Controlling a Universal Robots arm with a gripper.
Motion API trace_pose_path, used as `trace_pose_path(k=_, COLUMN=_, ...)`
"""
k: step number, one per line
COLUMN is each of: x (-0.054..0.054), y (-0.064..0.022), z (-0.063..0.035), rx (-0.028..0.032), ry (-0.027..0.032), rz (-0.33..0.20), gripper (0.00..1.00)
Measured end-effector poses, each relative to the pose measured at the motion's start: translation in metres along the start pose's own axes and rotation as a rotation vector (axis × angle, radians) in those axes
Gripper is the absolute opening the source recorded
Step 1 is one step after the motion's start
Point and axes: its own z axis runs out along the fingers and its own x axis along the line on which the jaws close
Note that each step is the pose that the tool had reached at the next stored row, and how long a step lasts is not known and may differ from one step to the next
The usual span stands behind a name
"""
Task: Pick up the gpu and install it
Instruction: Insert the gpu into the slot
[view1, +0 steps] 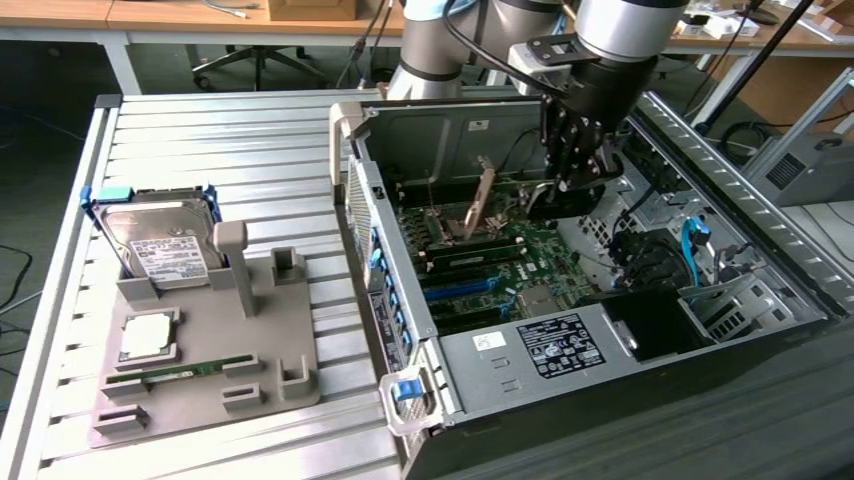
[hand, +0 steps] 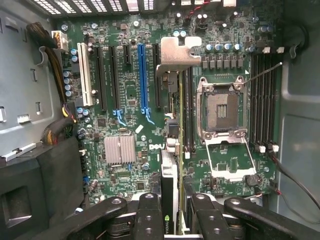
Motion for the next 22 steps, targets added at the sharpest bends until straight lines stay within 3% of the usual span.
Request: trace_pose_path(k=22, x=0.0006, y=0.0061, z=0.0018, rx=0.0005, ry=0.0097, rz=-0.001, gripper=0.27)
